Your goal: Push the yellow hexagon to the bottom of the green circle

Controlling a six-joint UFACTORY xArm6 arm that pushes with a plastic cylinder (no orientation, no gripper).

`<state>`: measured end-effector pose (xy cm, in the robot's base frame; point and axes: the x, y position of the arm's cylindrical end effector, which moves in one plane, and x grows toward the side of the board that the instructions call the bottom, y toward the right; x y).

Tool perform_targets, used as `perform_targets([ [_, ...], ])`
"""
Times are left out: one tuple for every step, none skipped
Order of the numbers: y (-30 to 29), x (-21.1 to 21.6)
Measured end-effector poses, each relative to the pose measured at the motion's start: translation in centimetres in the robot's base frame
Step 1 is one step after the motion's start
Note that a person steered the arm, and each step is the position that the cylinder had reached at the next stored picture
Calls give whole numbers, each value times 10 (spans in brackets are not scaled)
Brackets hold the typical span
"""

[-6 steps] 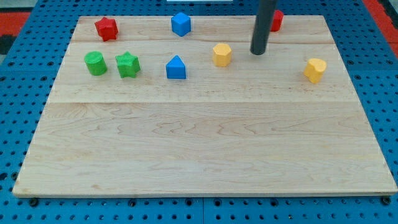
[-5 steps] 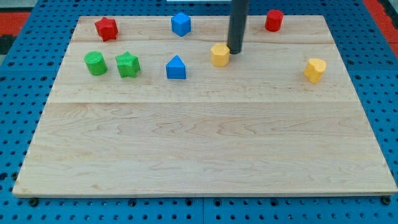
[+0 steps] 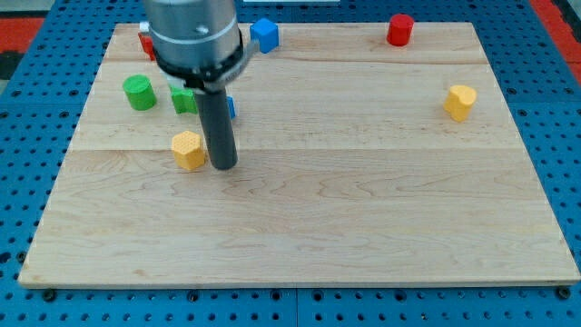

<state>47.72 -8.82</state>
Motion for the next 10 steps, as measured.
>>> perform_targets([
  [-55, -1],
  [-102, -23],
  [-102, 9],
  [-37, 10],
  [-55, -18],
  [-117, -47],
  [-136, -17],
  [-182, -64],
  [-199, -107],
  [-190, -124],
])
